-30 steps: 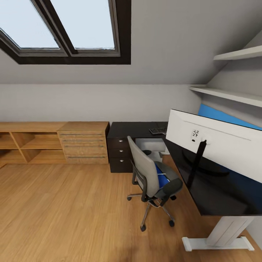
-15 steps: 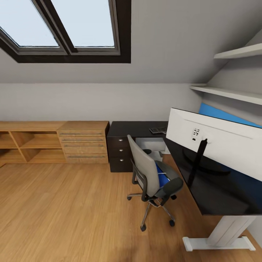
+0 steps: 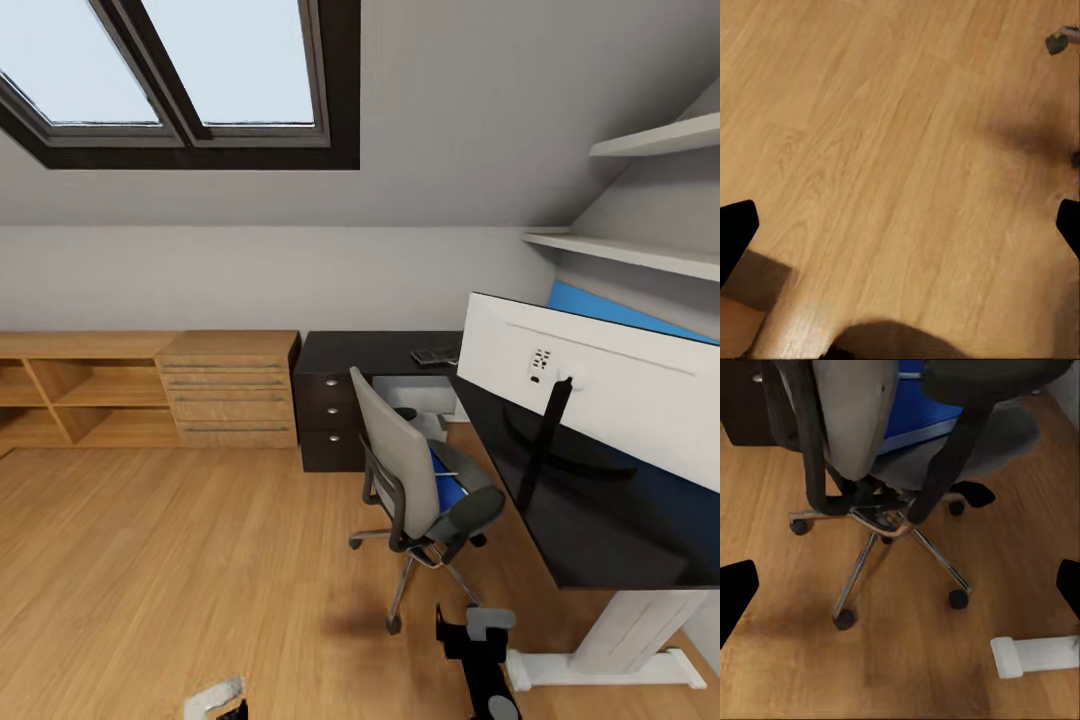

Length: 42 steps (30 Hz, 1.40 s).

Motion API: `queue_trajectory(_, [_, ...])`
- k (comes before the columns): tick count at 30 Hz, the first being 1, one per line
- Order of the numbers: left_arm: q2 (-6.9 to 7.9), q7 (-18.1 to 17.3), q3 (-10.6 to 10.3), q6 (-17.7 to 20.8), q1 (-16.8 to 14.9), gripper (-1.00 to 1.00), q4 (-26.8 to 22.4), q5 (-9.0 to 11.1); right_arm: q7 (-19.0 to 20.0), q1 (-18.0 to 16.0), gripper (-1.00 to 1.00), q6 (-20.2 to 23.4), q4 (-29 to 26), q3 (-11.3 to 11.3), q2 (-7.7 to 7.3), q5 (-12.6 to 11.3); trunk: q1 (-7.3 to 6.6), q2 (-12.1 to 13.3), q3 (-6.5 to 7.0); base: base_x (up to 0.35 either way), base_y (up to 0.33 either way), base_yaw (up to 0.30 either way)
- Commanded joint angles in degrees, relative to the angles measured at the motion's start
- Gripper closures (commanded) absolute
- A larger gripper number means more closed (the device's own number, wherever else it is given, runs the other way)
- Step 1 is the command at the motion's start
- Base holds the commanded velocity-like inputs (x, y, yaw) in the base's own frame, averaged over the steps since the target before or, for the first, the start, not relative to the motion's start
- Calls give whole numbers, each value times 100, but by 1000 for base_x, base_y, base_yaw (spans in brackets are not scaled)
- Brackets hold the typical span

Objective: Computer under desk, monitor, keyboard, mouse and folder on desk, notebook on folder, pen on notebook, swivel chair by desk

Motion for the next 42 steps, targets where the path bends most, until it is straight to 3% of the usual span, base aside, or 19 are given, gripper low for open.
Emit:
queue_trajectory(1, [-46, 33, -3, 391, -30, -100, -383, 43, -43, 92, -100, 230, -1, -5, 3, 33, 23, -47, -28, 0, 0, 0])
queue_trajectory(5, [-252, 61, -104, 1220, -247, -100, -1220, -39, -35, -196, -100, 667, -8, -3, 18, 10, 111, -207, -100, 0, 0, 0])
queue_trajectory(6, [-324, 63, -143, 1642, -410, -100, -1535, -151, -34, -325, -100, 896, -22, 2, 36, 4, 133, -248, -118, 0, 0, 0])
queue_trajectory(9, [-378, 54, -172, 2148, -675, -100, -1713, -265, -36, -482, -100, 1192, -28, 7, 120, 7, 199, -368, -172, 0, 0, 0])
queue_trajectory(10, [-403, 39, -189, 2472, -846, -100, -1746, -304, -40, -612, -100, 1355, -24, 10, 214, 12, 221, -408, -190, 0, 0, 0])
queue_trajectory(14, [-417, 44, -347, 2809, -993, -100, -1762, -332, -50, -818, -100, 1561, -23, 4, 311, 2, 309, -568, -262, 0, 0, 0])
queue_trajectory(19, [-407, 63, -447, 2883, -1034, -100, -1762, -358, -30, -893, -100, 1738, 142, -2, 337, -1, 419, -769, -351, 0, 0, 0])
queue_trajectory(30, [-312, 75, -457, 2731, -1044, -100, -1906, -370, -50, -912, -100, 1468, 339, 5, 352, -1, 660, -1210, -549, 0, 0, 0])
queue_trajectory(35, [-296, 75, -455, 2689, -979, -100, -2474, -371, -56, -913, -100, 1544, 164, -16, 338, -1, 770, -1411, -639, 0, 0, 0])
queue_trajectory(37, [-298, 75, -456, 2707, -778, -100, -2955, -367, -58, -908, -100, 1618, 94, -17, 343, -4, 814, -1491, -674, 0, 0, 0])
queue_trajectory(42, [-296, 67, -452, 2723, -640, -100, -3186, -365, -58, -900, -100, 1701, -78, -22, 348, -9, 924, -1691, -764, 0, 0, 0])
